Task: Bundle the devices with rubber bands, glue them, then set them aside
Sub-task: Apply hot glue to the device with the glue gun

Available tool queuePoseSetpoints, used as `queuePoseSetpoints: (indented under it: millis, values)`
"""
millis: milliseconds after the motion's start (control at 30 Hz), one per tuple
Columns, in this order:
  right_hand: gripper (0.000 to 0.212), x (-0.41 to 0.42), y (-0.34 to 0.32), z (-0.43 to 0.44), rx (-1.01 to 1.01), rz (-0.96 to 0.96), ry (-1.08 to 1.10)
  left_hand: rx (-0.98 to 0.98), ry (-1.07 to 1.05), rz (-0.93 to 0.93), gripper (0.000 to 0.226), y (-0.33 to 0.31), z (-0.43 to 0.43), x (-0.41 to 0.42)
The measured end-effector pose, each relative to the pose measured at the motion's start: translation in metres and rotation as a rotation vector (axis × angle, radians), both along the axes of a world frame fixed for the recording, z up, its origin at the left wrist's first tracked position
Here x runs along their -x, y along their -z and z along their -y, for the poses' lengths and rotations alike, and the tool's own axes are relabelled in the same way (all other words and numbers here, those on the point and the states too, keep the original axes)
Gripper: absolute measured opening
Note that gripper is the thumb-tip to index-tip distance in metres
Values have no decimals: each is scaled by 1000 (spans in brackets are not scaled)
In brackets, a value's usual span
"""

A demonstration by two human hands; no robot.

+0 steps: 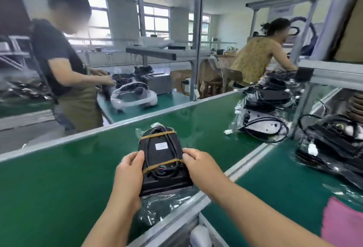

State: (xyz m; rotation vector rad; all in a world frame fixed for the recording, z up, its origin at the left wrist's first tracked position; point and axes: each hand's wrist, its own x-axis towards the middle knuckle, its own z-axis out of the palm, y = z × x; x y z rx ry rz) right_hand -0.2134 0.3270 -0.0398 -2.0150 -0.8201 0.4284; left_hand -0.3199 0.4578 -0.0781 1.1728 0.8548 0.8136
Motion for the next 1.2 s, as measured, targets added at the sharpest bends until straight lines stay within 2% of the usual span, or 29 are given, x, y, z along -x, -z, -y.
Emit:
queuePoseSetpoints:
  millis: [133, 233, 367, 433, 567, 633, 667, 733, 767, 833, 900, 967, 1000, 1067, 1133, 1200]
  values:
    - [40, 22, 17, -45, -18, -282, -74, -63, -157, -106, 36, 20, -29, 25]
    - [49, 33, 34, -63, -36, -370, -87, -134, -240, -227, 42, 33, -35, 36]
    - [48, 41, 48, -76, 14, -503, -90, -165, -261, -340, 44, 49, -36, 41]
    - [50, 43, 52, -79, 35, -508, -92, -172, -273, -376, 44, 53, -36, 42]
    - [54, 47, 59, -79, 21, -424, -85, -203, -281, -438, 43, 60, -38, 43]
    - [38, 48, 62, -75, 46, -371, -84, -206, -272, -474, 43, 62, -37, 43]
    - [27, 48, 63, -73, 24, -406, -60, -212, -266, -492, 44, 63, -36, 44]
    - [29, 45, 68, -70, -10, -442, -34, -224, -259, -520, 46, 60, -34, 45]
    - [37, 45, 69, -68, 6, -360, -73, -235, -266, -522, 48, 58, -33, 45]
    - [58, 45, 68, -62, 87, -80, -142, -324, -319, -502, 54, 50, -30, 47]
    - [67, 42, 59, -50, 10, 249, -35, -540, -409, -420, 59, 36, -24, 45]
    - [68, 34, 48, -37, -124, 441, 58, -682, -476, -285, 63, 17, -16, 37]
    - [68, 27, 42, -30, -160, 459, 91, -687, -479, -221, 63, 7, -13, 30]
    - [61, 12, 32, -13, -179, 363, 137, -733, -404, -137, 54, -10, -1, 10]
    - [45, -4, 26, 10, -179, 256, 158, -829, -246, -56, 39, -18, 24, -16]
    - [34, -16, 23, 41, -167, 225, 207, -794, -44, 17, 27, -16, 60, -46]
